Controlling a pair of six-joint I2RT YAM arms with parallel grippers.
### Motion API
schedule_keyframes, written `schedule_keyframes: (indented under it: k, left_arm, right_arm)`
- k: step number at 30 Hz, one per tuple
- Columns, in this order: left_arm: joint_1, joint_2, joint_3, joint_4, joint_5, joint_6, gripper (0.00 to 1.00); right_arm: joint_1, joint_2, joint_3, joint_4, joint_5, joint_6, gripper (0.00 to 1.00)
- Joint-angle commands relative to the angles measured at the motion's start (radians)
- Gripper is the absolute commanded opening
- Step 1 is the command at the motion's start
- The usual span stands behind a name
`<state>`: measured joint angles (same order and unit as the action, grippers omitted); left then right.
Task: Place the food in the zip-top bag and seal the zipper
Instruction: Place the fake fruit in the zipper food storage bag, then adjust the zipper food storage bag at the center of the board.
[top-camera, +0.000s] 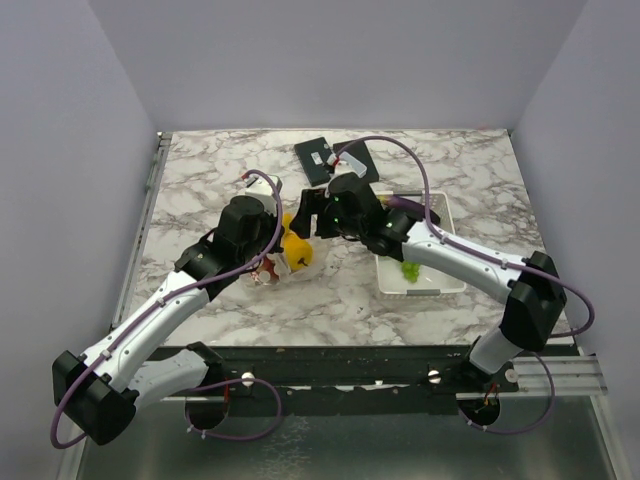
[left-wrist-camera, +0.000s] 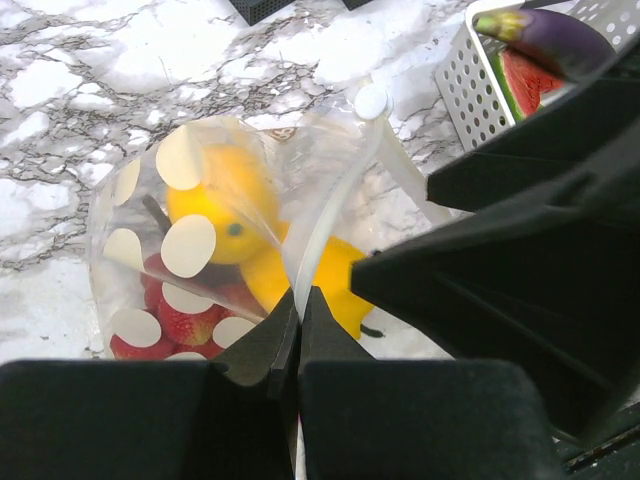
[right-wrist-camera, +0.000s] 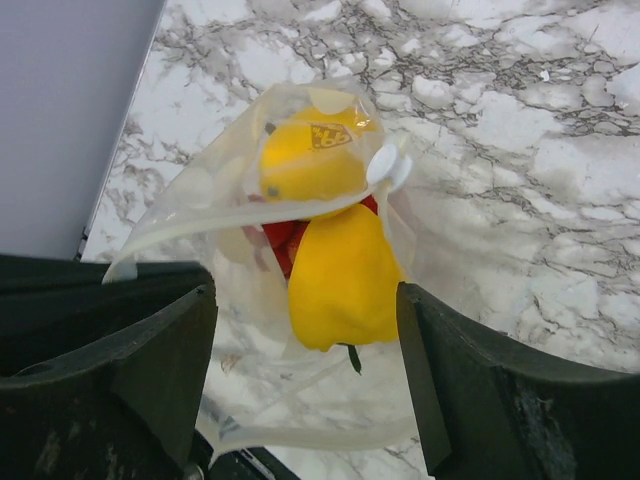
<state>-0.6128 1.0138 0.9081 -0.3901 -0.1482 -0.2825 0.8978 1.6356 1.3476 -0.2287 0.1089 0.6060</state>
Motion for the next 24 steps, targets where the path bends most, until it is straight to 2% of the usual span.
schedule_keyframes:
  k: [1,11,18,24]
  left_arm:
    - [-0.005,-0.001,0.001,0.011,-0.008,0.004,0.0]
    - [-0.005,-0.001,0.0,0.01,-0.013,0.007,0.0]
    - [-0.006,0.0,0.0,0.008,-0.014,0.007,0.0]
    - [-0.005,0.002,-0.001,0.008,-0.007,0.009,0.0]
  right_arm:
    - [0.009,-0.088,-0.062,-0.024,-0.03,-0.015,0.77]
    - [0.009,-0.172,-0.184,-0.076,0.052,0.011,0.72]
    - [0.009,-0.169,-0.281,-0.015,0.015,0.071,0.67]
    - [0.01,-0.129,-0.295,0.032,-0.01,0.108,0.61]
